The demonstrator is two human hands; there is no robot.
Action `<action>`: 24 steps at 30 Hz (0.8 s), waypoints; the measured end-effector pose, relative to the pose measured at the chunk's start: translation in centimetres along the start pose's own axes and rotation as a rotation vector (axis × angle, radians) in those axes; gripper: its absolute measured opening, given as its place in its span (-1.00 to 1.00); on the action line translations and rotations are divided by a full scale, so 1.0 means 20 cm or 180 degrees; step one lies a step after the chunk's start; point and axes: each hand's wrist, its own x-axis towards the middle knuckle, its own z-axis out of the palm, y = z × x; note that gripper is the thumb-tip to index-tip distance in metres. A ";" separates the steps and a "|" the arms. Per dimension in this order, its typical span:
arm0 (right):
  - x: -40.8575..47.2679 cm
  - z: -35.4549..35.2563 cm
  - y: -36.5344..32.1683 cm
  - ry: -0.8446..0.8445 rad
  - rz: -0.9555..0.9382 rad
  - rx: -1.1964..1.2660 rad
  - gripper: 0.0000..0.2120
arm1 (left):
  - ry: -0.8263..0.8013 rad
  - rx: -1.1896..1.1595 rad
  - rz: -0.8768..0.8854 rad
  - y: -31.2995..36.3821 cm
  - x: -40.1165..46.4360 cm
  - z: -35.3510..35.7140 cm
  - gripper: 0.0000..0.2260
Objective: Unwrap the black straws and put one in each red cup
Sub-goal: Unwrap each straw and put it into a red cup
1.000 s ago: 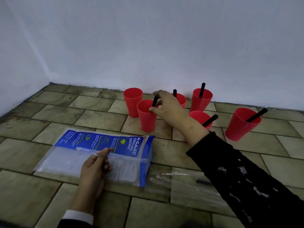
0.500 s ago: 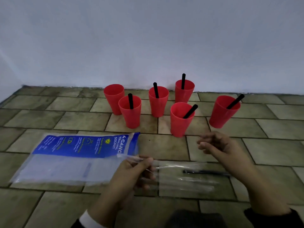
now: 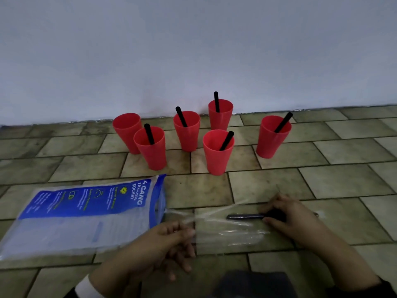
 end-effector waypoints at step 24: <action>0.12 -0.08 -0.57 0.0646 -0.0791 0.3828 -0.90 | 0.0752 0.1170 0.2318 0.06 0.12 0.10 -0.73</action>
